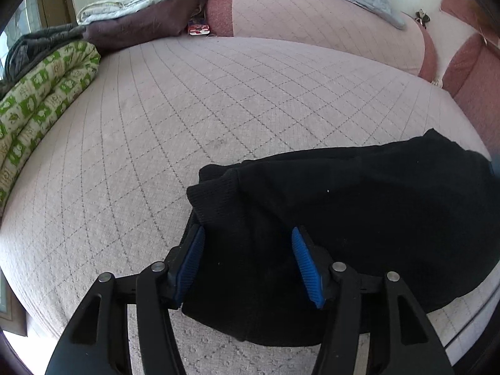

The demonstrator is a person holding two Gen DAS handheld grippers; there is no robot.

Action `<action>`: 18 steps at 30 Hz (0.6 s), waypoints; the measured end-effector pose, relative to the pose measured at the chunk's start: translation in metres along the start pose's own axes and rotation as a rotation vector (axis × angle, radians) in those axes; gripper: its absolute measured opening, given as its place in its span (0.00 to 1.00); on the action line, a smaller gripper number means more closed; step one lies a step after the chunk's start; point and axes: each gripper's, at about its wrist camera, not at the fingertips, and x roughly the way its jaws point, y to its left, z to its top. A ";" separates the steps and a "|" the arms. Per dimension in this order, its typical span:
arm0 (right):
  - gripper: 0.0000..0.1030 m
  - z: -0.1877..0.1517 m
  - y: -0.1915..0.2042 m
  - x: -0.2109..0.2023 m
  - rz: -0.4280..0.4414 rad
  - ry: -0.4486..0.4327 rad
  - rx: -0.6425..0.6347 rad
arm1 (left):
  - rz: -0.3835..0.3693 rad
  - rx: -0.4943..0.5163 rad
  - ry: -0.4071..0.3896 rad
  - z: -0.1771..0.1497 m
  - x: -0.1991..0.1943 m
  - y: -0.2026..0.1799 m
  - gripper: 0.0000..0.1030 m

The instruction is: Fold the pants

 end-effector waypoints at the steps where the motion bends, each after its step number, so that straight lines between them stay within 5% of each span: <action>1: 0.58 0.013 0.000 0.010 0.001 0.004 -0.026 | 0.000 0.001 -0.003 -0.002 0.000 0.001 0.56; 6: 0.58 0.069 -0.016 0.085 -0.001 0.103 -0.047 | -0.027 0.000 -0.012 -0.003 0.001 0.007 0.56; 11: 0.57 0.066 -0.014 0.126 0.027 0.254 -0.084 | -0.035 0.009 -0.013 -0.003 0.000 0.007 0.57; 12: 0.53 0.062 -0.008 0.127 -0.011 0.258 -0.133 | -0.037 0.006 -0.010 -0.003 0.001 0.007 0.57; 14: 0.18 0.056 -0.003 0.123 -0.062 0.252 -0.181 | -0.037 0.003 -0.006 -0.003 0.000 0.006 0.57; 18: 0.12 0.061 -0.006 0.111 -0.095 0.200 -0.161 | -0.032 0.005 -0.004 -0.001 0.001 0.007 0.59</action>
